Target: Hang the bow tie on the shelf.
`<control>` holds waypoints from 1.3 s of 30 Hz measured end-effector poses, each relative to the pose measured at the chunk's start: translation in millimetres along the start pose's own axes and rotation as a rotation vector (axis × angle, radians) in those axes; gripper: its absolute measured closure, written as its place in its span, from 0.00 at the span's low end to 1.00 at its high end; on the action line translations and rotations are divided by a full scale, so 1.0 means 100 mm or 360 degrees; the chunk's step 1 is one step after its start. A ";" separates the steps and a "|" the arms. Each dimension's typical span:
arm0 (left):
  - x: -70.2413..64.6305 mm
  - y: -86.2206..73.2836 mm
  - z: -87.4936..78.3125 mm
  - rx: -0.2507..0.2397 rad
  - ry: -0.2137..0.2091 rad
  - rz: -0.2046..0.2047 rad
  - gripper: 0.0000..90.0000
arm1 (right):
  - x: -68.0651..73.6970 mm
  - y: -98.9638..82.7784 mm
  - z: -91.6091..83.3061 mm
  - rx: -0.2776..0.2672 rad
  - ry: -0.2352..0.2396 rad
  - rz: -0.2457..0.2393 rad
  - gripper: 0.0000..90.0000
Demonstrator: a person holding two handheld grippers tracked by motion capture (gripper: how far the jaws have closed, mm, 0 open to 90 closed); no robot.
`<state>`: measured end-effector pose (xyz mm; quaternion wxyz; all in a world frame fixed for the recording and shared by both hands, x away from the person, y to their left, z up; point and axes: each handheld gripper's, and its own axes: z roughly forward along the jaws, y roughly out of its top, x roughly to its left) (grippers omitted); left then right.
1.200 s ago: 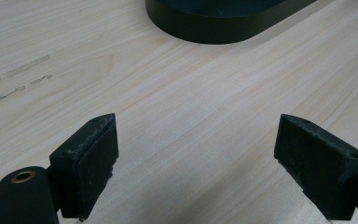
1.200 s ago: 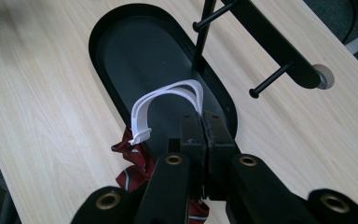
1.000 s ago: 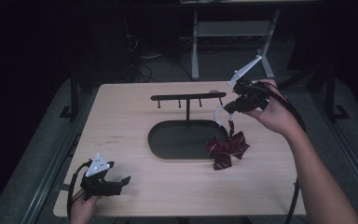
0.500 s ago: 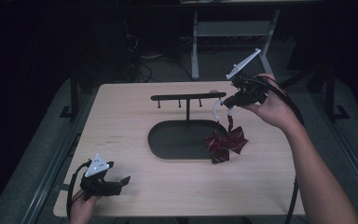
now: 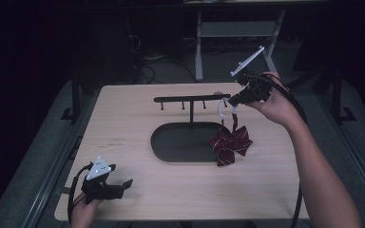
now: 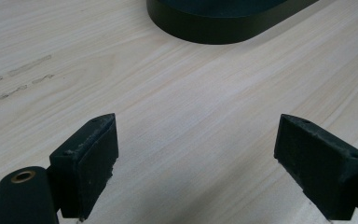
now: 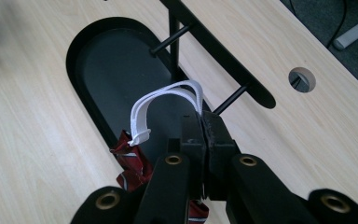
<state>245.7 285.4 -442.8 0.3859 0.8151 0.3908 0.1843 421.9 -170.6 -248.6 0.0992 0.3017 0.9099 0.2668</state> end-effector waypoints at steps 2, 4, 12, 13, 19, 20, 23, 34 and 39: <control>0.00 0.00 0.00 -0.0001 -0.0001 0.0001 0.15 | -0.02 0.01 0.03 0.0012 0.0005 0.0021 0.98; 0.00 0.00 -0.01 0.0002 0.0000 0.0003 0.15 | -0.06 0.01 0.06 0.0021 0.0000 0.0027 0.98; 0.00 0.00 -0.01 0.0003 0.0001 0.0006 0.15 | -0.16 0.02 0.16 0.0040 -0.0002 0.0068 0.98; 0.00 0.00 -0.01 0.0004 0.0001 0.0006 0.15 | -0.17 0.02 0.16 0.0041 -0.0002 0.0072 0.98; 0.00 0.00 -0.01 -0.0001 0.0000 0.0004 0.15 | -0.20 0.04 0.22 0.0060 -0.0016 0.0090 0.98; 0.00 0.00 -0.01 0.0000 0.0000 0.0005 0.15 | -0.21 0.04 0.23 0.0057 -0.0017 0.0091 0.98; 0.00 0.00 -0.01 -0.0001 -0.0001 0.0005 0.15 | -0.22 0.05 0.24 0.0059 -0.0019 0.0097 0.98; 0.00 0.00 -0.01 0.0004 -0.0002 0.0006 0.15 | -0.26 0.05 0.25 0.0054 -0.0022 0.0121 0.98; 0.00 0.00 -0.02 0.0002 -0.0003 0.0003 0.15 | -0.28 0.05 0.26 0.0053 -0.0026 0.0129 0.98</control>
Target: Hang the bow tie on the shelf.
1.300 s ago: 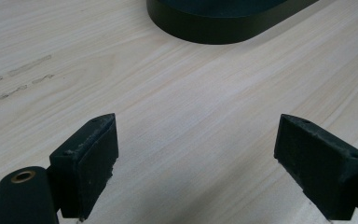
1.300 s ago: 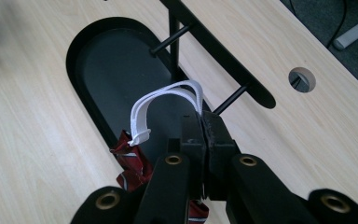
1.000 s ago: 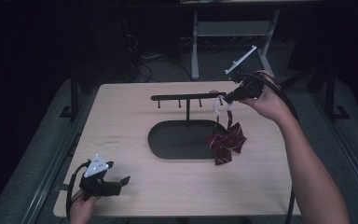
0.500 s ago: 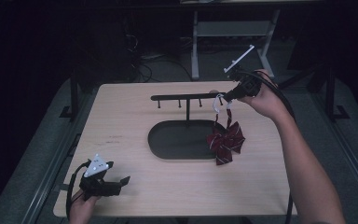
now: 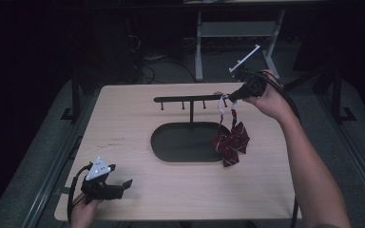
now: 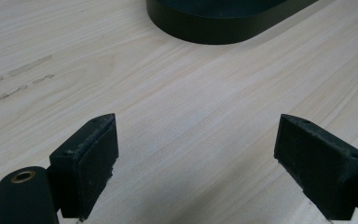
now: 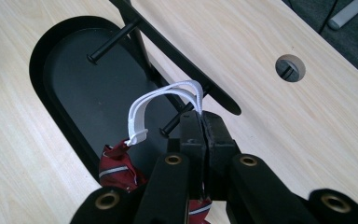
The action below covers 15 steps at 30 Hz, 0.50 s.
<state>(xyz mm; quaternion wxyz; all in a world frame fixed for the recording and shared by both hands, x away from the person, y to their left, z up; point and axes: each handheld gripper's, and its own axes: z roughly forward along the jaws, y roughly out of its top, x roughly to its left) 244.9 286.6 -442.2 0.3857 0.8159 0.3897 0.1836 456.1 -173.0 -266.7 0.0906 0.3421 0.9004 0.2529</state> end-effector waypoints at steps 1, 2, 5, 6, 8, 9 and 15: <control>0.00 0.00 0.00 0.0002 0.0000 0.0001 0.15 | 0.00 0.00 0.00 -0.0002 0.0000 0.0002 0.98; 0.00 0.00 0.00 0.0003 0.0000 0.0003 0.15 | -0.01 0.00 0.01 0.0003 0.0001 0.0003 0.98; 0.00 0.00 0.00 0.0000 0.0000 0.0002 0.15 | -0.01 0.01 0.03 0.0013 -0.0002 0.0006 0.98; 0.00 0.00 0.00 0.0001 -0.0001 0.0002 0.15 | -0.02 0.01 0.03 0.0016 -0.0002 0.0009 0.98; 0.00 0.00 0.00 0.0001 -0.0002 0.0003 0.15 | -0.03 0.01 0.04 0.0015 0.0001 0.0011 0.98; 0.00 0.00 0.00 0.0002 -0.0002 0.0001 0.15 | -0.03 0.00 0.05 0.0015 0.0003 0.0012 0.98; 0.00 0.00 0.00 -0.0001 -0.0002 0.0004 0.15 | -0.04 0.00 0.07 0.0022 0.0009 0.0021 0.98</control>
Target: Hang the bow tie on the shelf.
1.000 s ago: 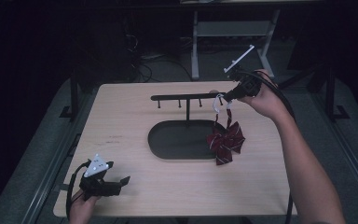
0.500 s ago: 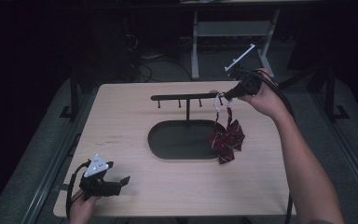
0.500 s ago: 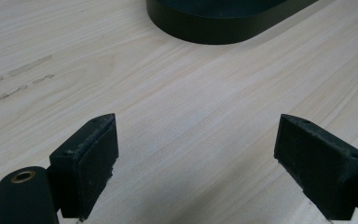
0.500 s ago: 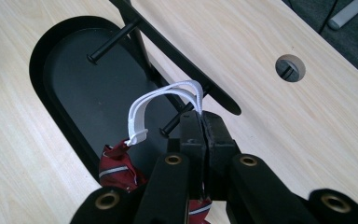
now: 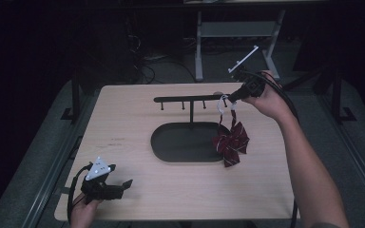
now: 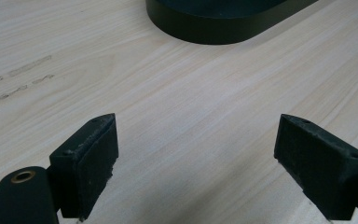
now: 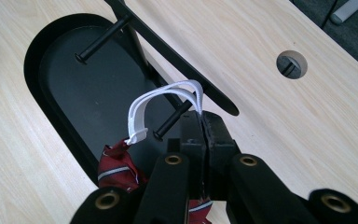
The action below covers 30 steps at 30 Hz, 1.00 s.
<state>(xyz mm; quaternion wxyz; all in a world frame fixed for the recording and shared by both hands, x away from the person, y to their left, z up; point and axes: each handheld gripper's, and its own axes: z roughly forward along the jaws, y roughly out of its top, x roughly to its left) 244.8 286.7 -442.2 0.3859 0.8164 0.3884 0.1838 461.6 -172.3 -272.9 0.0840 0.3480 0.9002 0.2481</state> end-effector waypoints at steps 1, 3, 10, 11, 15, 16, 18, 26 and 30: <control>0.00 0.00 0.00 0.0000 0.0000 0.0000 0.15 | 0.00 0.00 0.00 0.0002 0.0002 0.0002 0.98; 0.00 0.00 0.00 0.0003 0.0000 0.0002 0.15 | 0.00 0.00 0.01 0.0007 0.0002 -0.0001 0.98; 0.00 0.00 0.00 0.0002 -0.0001 -0.0001 0.15 | -0.01 -0.01 0.04 0.0012 0.0013 0.0011 0.97; 0.00 0.00 0.00 0.0002 -0.0002 -0.0002 0.15 | -0.01 -0.01 0.04 0.0014 0.0014 0.0013 0.97; 0.00 0.00 0.00 0.0001 -0.0001 -0.0002 0.15 | -0.02 -0.02 0.05 0.0011 0.0018 0.0017 0.97; 0.00 0.00 0.00 0.0001 0.0000 -0.0002 0.15 | -0.02 -0.02 0.05 0.0012 0.0018 0.0015 0.97; 0.00 0.00 0.00 0.0002 0.0000 -0.0001 0.15 | -0.02 -0.02 0.05 0.0013 0.0017 0.0015 0.97; 0.00 0.00 0.00 -0.0001 -0.0001 -0.0001 0.15 | -0.02 -0.03 0.06 0.0014 0.0015 0.0010 0.94; 0.00 0.00 0.00 -0.0002 0.0000 -0.0001 0.15 | -0.02 -0.04 0.06 0.0012 0.0020 0.0013 0.93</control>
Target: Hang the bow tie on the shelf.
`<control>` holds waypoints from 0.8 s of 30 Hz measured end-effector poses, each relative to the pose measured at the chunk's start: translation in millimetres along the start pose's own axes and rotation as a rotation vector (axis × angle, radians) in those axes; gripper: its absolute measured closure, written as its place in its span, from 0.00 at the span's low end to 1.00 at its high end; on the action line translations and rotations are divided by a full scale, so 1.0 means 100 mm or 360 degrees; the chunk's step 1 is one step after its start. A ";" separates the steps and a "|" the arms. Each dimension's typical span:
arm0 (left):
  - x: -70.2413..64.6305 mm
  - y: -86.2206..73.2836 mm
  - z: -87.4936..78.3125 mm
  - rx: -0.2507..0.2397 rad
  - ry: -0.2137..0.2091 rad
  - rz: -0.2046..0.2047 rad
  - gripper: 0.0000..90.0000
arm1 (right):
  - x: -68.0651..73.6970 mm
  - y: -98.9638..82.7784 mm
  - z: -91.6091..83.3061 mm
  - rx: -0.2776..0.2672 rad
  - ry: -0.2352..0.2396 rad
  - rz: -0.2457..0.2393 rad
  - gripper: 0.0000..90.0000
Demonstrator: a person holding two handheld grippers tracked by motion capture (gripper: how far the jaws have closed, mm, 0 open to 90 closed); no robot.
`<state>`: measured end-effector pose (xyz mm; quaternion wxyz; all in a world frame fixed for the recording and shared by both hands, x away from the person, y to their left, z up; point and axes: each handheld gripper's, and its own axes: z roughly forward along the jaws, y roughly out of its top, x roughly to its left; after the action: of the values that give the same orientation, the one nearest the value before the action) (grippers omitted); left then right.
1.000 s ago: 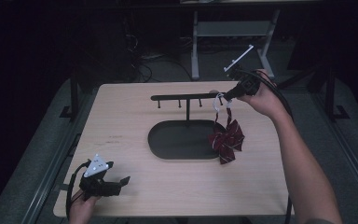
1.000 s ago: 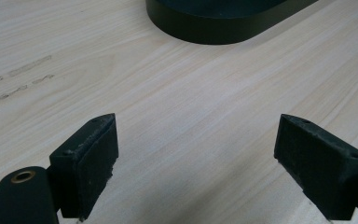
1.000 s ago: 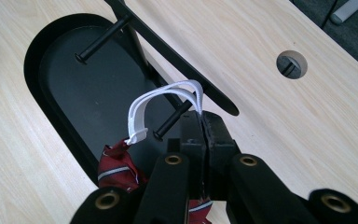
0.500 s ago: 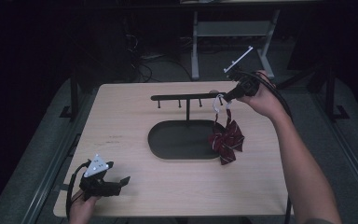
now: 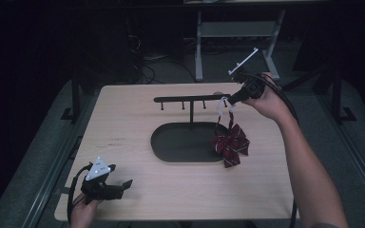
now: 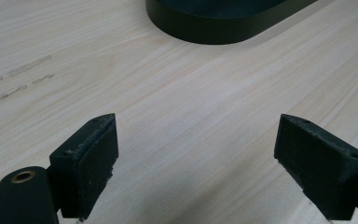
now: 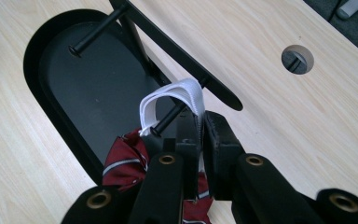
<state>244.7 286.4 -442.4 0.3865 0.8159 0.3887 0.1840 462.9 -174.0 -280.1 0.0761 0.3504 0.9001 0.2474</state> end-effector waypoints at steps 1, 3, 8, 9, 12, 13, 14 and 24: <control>0.00 0.00 0.00 0.0002 0.0000 -0.0001 0.15 | 0.00 0.00 0.00 0.0003 0.0000 0.0003 0.93; 0.00 0.00 0.00 0.0003 0.0000 -0.0001 0.15 | 0.00 0.00 -0.01 0.0001 -0.0001 -0.0001 0.93; 0.00 0.00 0.00 0.0003 0.0000 0.0001 0.15 | 0.01 -0.01 -0.01 -0.0003 -0.0005 -0.0008 0.92; 0.00 0.00 0.00 0.0004 0.0000 0.0001 0.15 | 0.02 -0.01 -0.01 0.0000 -0.0005 -0.0008 0.92; -0.01 0.00 0.00 0.0006 -0.0001 0.0002 0.15 | 0.02 -0.01 -0.01 0.0002 -0.0007 -0.0012 0.92; -0.01 0.00 0.00 -0.0002 -0.0002 -0.0005 0.15 | 0.02 -0.01 -0.01 -0.0001 -0.0005 -0.0015 0.92; -0.01 0.00 0.00 0.0004 -0.0002 0.0002 0.15 | 0.02 -0.02 -0.01 0.0001 -0.0003 -0.0009 0.92; -0.01 0.01 0.00 0.0009 -0.0003 0.0007 0.15 | 0.01 -0.08 -0.02 0.0000 0.0001 0.0007 0.90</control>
<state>244.2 285.4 -441.7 0.3843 0.8180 0.3869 0.1829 457.5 -178.9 -282.5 0.0752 0.3523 0.8994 0.2477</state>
